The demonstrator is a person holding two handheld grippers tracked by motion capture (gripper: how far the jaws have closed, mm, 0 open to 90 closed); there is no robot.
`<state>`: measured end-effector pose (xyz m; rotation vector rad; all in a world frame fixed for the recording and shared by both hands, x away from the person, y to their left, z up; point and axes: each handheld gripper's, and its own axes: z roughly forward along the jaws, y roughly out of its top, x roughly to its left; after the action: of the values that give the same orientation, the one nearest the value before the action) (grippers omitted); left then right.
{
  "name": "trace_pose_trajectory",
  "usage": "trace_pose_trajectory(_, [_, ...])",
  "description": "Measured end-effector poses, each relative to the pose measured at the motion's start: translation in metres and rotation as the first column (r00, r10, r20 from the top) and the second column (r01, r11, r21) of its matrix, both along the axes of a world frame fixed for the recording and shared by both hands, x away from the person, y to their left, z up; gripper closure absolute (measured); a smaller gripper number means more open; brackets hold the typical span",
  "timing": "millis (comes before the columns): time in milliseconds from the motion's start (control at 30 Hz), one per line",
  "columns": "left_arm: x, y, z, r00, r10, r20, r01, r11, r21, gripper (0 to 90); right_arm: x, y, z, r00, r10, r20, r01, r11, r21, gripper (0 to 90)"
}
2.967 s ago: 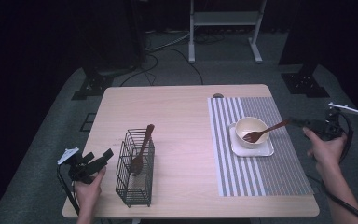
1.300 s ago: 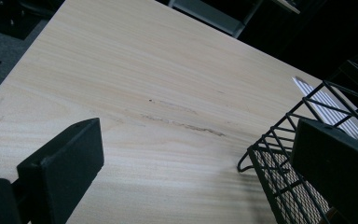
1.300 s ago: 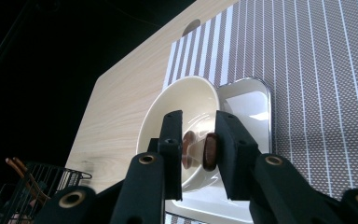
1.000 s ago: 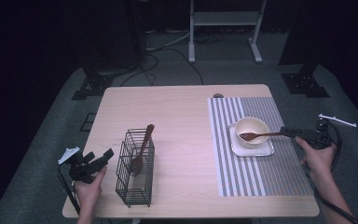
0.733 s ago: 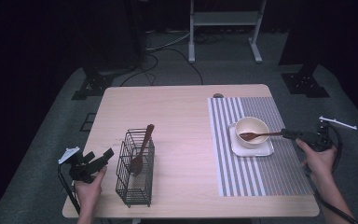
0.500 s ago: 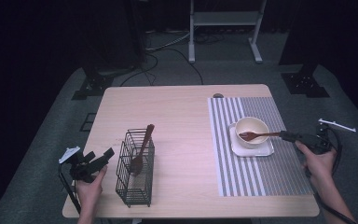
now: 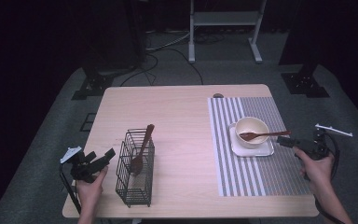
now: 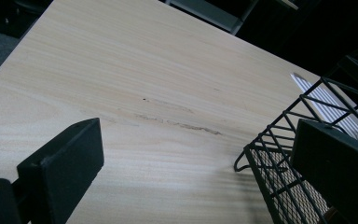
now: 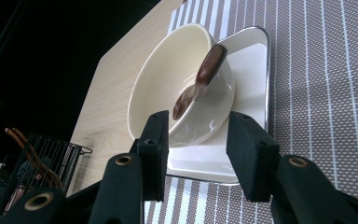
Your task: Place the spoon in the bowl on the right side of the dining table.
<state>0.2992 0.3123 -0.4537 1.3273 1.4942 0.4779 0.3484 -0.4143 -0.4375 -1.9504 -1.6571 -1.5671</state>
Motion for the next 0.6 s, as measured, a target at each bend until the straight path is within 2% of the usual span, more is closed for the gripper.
trace_pose_trajectory(600, [-0.0022,0.0018,-0.0003,1.0000,0.007,-0.002,-0.007,1.0000,0.002,1.7,-0.0072,0.0107,-0.0073,0.9990,0.044,-0.003,-0.044,0.999,-0.006,56.4])
